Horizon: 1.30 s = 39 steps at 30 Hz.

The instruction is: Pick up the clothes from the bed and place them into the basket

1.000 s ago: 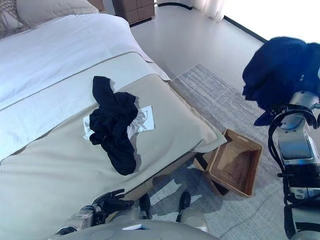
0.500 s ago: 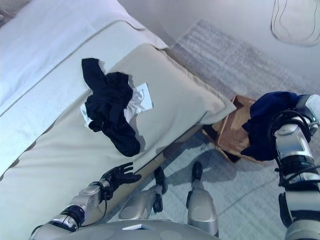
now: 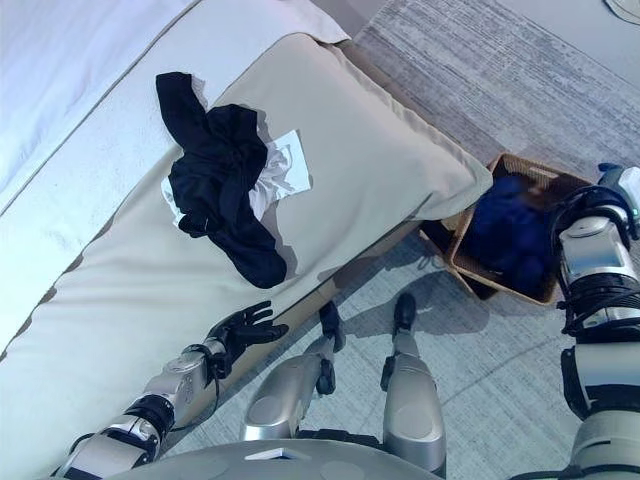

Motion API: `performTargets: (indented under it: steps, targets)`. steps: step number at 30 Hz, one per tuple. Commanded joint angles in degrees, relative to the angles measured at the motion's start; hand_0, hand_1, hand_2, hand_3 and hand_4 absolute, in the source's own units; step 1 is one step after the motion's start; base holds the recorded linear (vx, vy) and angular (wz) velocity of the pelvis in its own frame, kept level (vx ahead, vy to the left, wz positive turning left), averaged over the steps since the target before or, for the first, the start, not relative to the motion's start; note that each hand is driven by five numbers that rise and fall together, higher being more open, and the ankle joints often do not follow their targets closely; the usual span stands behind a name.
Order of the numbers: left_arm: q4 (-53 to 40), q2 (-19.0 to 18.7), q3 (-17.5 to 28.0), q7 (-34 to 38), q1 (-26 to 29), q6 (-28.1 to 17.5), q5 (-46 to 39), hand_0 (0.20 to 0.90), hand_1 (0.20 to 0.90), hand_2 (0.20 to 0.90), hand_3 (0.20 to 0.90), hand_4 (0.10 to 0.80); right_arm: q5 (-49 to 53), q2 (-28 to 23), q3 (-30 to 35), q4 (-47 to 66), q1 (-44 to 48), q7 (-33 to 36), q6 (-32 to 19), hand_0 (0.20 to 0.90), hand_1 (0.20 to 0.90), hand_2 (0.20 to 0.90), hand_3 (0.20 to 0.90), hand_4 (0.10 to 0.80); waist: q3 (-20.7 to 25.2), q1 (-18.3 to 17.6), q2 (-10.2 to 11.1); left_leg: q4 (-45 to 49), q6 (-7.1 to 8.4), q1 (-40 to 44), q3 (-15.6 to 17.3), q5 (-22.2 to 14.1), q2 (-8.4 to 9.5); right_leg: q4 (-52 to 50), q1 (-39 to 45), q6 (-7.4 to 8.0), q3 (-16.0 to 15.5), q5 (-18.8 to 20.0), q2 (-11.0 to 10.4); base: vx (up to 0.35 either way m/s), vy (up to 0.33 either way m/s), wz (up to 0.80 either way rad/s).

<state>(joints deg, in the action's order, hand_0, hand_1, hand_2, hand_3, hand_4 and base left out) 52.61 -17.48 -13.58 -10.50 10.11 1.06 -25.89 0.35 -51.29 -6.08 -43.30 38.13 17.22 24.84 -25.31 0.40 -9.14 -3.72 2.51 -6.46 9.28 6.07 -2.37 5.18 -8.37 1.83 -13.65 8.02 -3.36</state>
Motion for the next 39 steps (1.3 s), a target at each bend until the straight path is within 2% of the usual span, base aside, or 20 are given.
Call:
performTargets:
  steps: [1,4,8,9,11,14,15,16,18,23,26,31,37,39]
  targets:
    - [0.35,-4.07,-0.33,-0.23,-3.37,-1.09,-0.52,0.9,0.9,0.9,0.9,0.8,-5.45,-6.96,-0.61,7.91,1.32,3.87,-4.71,0.9,0.9,0.9,0.9,0.8,5.48,0.4,6.57,4.14,1.12,-1.79,0.81,-5.61,0.55,-6.29,-0.6,0.73,-2.33,-8.59,-0.84,0.032,0.034,0.04]
    - [0.21,-3.82,-0.2,-0.14,-3.46,-1.36,-1.2,0.9,0.9,0.9,0.9,0.8,-7.28,-6.8,-0.61,10.82,1.05,1.63,-4.67,0.9,0.9,0.9,0.9,0.8,5.51,0.68,7.11,3.96,1.02,-1.65,0.62,-5.6,0.51,-6.54,-0.5,0.75,-2.6,-8.69,-0.87,0.03,0.072,0.06]
    - [0.44,-2.61,0.11,0.21,-4.29,-2.26,-1.93,0.9,0.9,0.9,0.9,0.8,-10.54,-5.52,-1.72,21.72,2.73,0.21,-12.1,0.9,0.9,0.9,0.9,0.8,5.63,1.68,7.91,4.09,0.62,-1.16,-0.19,-5.88,0.89,-7.11,0.28,0.72,-3.43,-9.17,-1.07,0.055,0.115,0.1]
    - [0.7,-2.34,0.34,0.16,-4.4,-2.47,-2.06,0.9,0.9,0.9,0.9,0.8,-11.93,-4.88,-2.09,23.66,3.04,-1.1,-14.97,0.9,0.9,0.9,0.9,0.8,5.67,1.92,8.04,4.07,0.57,-1.1,-0.37,-5.89,1.02,-7.25,0.38,0.72,-3.63,-9.29,-1.14,0.039,0.137,0.06]
    - [1.22,-1.85,1.38,-0.27,-4.48,-2.44,-1.71,0.9,0.9,0.9,0.9,0.8,-14.41,-3.62,-4.4,29.55,3.79,-5.32,-17.0,0.9,0.9,0.9,0.9,0.8,5.78,2.81,8.4,4.38,0.37,-1.23,-1.09,-5.92,1.47,-7.76,0.7,0.76,-4.4,-9.63,-1.59,0.047,0.137,0.11]
    - [1.84,-1.57,1.93,-0.88,-4.96,-2.52,-0.94,0.9,0.9,0.9,0.9,0.8,-18.53,-2.6,-8.51,30.72,5.21,-11.14,-20.26,0.9,0.9,0.9,0.9,0.8,6.21,4.72,8.85,4.72,0.48,-0.71,-3.12,-7.02,1.97,-8.49,1.9,1.05,-5.02,-11.17,-2.01,0.083,0.11,0.27]
    - [1.8,-1.55,1.98,-0.88,-4.91,-2.54,-0.93,0.9,0.9,0.9,0.9,0.8,-18.54,-2.62,-8.58,30.62,5.4,-11.12,-20.29,0.9,0.9,0.9,0.9,0.8,5.97,4.58,8.84,4.97,0.08,-1.44,-2.69,-5.95,2.08,-8.45,1.39,0.69,-5.75,-10.08,-2.27,0.131,0.095,0.41]
    - [2.27,-1.54,1.73,-1.1,-5.13,-2.86,-0.73,0.9,0.9,0.9,0.9,0.8,-20.94,-2.22,-10.93,29.52,6.36,-12.57,-21.54,0.9,0.9,0.9,0.9,0.8,6.12,5.84,8.99,5.38,0.3,-1.03,-4.06,-7.18,2.29,-8.95,2.22,0.95,-5.79,-11.5,-2.36,0.049,0.111,0.44]
    - [2.76,-1.62,1.2,-1.36,-5.72,-3.33,-1.37,0.9,0.9,0.9,0.9,0.8,-24.2,-1.58,-14.99,27.0,8.74,-13.46,-22.87,0.9,0.9,0.9,0.9,0.8,5.99,8.21,8.97,6.36,-0.13,-1.78,-6.01,-7.26,2.86,-10.09,2.64,0.72,-7.3,-12.24,-2.92,0.135,0.203,0.54]
    - [3.05,-3.28,1.4,-1.08,-6.15,-2.33,-1.61,0.9,0.9,0.9,0.9,0.8,-30.76,2.13,-21.04,21.44,14.31,-9.54,-20.9,0.9,0.9,0.9,0.9,0.8,5.13,14.08,8.84,6.89,-1.71,-3.01,-10.19,-6.76,4.06,-15.01,3.47,0.62,-11.53,-14.5,-4.8,0.103,0.156,0.59]
    - [3.69,-4.95,2.52,-0.64,-5.93,-1.26,-1.24,0.9,0.9,0.9,0.9,0.8,-32.4,4.93,-23.67,17.12,18.19,-8.9,-17.4,0.9,0.9,0.9,0.9,0.8,4.57,17.46,8.96,6.15,-2.53,-3.35,-12.74,-6.1,4.68,-18.37,3.78,0.41,-13.74,-14.92,-6.61,0.112,0.101,0.63]
    - [5.73,-7.07,4.91,-1.57,-6.21,-0.92,-2.11,0.9,0.9,0.9,0.9,0.8,-32.48,9.17,-28.12,6.53,23.23,-11.68,-11.13,0.9,0.9,0.9,0.9,0.8,4.31,22.86,9.02,5.1,-3.25,-4.66,-16.76,-5.09,5.65,-20.61,5.12,0.67,-16.15,-15.24,-8.42,0.102,0.11,0.57]
    - [7.13,-7.85,5.88,-4.42,-5.49,-2.48,-2.35,0.9,0.9,0.9,0.9,0.8,-32.38,13.73,-30.98,-8.29,28.33,-16.96,-5.69,0.9,0.9,0.9,0.9,0.8,2.71,28.19,9.04,5.56,-3.08,-8.79,-19.07,-4.02,5.86,-21.83,4.89,0.6,-20.4,-16.37,-9.54,0.004,0.03,0.46]
    - [7.25,-7.91,6.03,-4.91,-5.34,-2.71,-2.19,0.9,0.9,0.9,0.9,0.8,-32.91,14.26,-31.38,-10.48,28.73,-17.85,-5.63,0.9,0.9,0.9,0.9,0.8,2.49,28.73,9.14,5.88,-3.11,-9.48,-19.54,-3.99,5.97,-22.17,4.63,0.58,-20.77,-16.56,-9.62,0.01,-0.01,0.26]
